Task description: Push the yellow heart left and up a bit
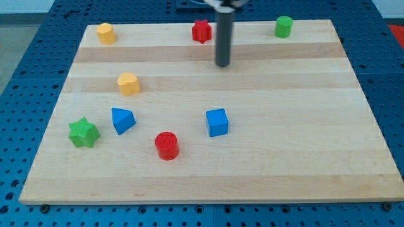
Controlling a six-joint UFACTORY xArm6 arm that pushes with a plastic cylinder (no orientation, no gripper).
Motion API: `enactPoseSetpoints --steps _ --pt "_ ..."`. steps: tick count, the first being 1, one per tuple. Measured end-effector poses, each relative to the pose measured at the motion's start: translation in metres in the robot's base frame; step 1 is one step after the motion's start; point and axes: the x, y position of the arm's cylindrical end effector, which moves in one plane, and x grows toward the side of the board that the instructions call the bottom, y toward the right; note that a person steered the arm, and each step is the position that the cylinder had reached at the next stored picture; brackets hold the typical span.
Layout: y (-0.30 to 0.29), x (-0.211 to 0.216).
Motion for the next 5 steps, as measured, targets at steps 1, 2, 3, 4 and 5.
enactPoseSetpoints --steps 1,2,3,4,5 --pt "-0.034 0.033" --pt "-0.085 0.043" --pt "-0.119 0.044" --pt "-0.149 0.046" --pt "-0.18 0.055"
